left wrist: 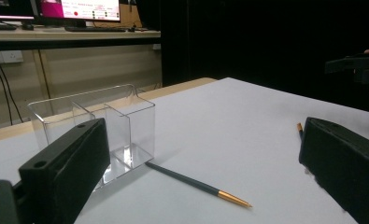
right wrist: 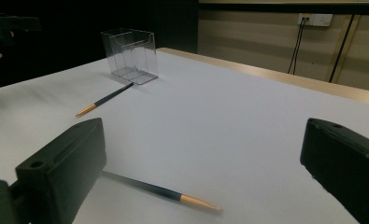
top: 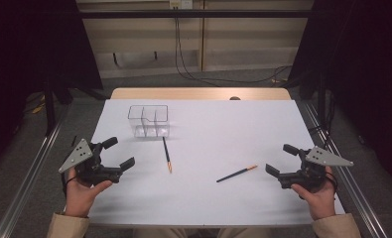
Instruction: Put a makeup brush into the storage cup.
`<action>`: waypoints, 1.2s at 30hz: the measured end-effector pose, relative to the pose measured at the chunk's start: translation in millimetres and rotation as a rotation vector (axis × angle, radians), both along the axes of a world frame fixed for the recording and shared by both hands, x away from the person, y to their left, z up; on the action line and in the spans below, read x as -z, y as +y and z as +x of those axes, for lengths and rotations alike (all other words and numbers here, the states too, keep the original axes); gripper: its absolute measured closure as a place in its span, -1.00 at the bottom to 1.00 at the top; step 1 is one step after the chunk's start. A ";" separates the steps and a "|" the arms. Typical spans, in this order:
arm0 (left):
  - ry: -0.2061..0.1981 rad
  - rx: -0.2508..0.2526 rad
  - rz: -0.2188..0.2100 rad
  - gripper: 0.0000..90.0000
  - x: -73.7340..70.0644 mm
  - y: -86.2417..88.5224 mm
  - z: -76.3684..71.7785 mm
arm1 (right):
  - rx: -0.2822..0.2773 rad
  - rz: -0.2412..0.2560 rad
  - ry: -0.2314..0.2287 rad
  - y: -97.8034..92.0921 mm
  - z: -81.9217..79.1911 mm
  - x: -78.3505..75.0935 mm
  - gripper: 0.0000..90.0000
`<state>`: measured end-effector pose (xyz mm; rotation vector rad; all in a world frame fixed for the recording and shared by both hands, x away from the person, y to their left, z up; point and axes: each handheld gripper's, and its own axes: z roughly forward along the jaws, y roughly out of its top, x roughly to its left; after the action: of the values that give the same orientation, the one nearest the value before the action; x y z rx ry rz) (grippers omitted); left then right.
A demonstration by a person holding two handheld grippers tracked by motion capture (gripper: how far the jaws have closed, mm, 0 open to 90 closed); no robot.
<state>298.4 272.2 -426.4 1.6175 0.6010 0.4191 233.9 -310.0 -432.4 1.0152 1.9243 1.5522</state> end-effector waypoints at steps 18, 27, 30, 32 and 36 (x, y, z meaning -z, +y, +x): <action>0.001 -0.009 -0.006 -0.96 -5.3 -8.1 5.6 | -0.005 -0.008 -0.009 1.0 -0.7 -1.8 -1.00; 0.025 -0.018 -0.011 -0.95 -3.9 -25.9 20.0 | 0.000 -0.011 -0.004 -1.9 -1.7 0.0 -1.00; 0.032 -0.012 -0.004 -0.95 -1.7 -33.5 26.4 | -0.003 -0.011 0.001 -2.6 -2.2 1.6 -1.00; 0.033 -0.012 0.001 -0.95 -0.5 -35.4 28.4 | -0.004 -0.012 0.001 -2.6 -2.2 1.7 -1.00; 0.049 -0.016 -0.003 -0.95 3.0 -41.6 33.7 | -0.007 -0.015 0.000 -1.7 -3.2 1.6 -1.00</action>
<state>332.0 230.6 -429.4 1.6250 0.6512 0.3915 230.6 -311.7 -434.0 1.0033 1.9385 1.5395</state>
